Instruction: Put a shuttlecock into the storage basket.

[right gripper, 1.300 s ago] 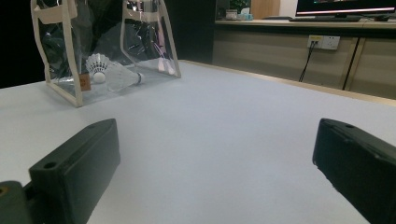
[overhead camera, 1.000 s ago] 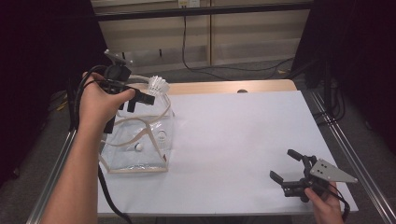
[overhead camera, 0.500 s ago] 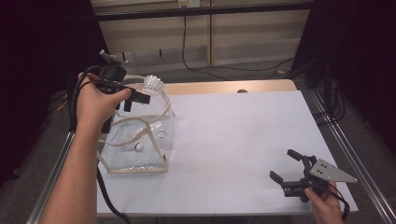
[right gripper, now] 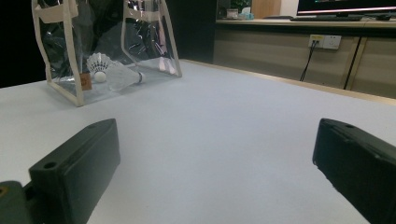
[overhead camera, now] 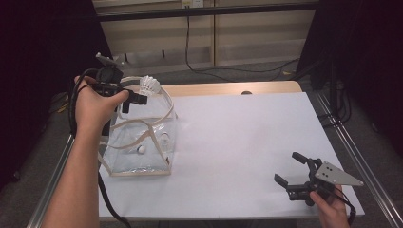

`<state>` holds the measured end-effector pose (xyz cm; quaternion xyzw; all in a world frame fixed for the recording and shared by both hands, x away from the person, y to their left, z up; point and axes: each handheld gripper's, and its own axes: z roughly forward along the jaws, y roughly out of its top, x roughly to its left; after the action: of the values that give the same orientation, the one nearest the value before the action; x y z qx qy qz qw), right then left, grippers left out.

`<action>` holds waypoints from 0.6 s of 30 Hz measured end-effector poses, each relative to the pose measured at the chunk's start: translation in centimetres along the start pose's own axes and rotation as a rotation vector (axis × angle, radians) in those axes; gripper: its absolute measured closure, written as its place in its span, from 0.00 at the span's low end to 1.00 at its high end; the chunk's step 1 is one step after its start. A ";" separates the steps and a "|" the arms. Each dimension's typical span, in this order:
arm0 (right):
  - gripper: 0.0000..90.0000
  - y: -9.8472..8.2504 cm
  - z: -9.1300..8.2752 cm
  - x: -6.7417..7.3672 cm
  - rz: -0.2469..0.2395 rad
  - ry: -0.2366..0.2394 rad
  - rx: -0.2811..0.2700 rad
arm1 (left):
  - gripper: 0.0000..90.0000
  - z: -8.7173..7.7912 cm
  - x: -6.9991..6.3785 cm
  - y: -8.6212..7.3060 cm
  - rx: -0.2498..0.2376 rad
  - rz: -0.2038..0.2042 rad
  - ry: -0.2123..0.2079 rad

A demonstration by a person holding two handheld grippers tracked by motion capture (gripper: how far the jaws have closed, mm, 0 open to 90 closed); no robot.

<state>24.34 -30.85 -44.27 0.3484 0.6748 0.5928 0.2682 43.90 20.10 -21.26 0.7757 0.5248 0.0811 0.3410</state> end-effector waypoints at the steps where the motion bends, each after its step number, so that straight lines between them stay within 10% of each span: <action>1: 0.00 0.0 0.0 0.0 0.000 0.000 0.000 | 0.72 0.0 0.1 0.0 -0.003 0.000 0.002; 18: 0.00 0.0 0.0 0.0 0.002 -0.001 0.000 | 0.72 1.0 1.1 -0.5 -0.005 -0.028 0.049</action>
<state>24.36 -30.84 -44.29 0.3492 0.6744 0.5929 0.2679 44.48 20.68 -22.59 0.7650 0.5437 0.0968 0.3312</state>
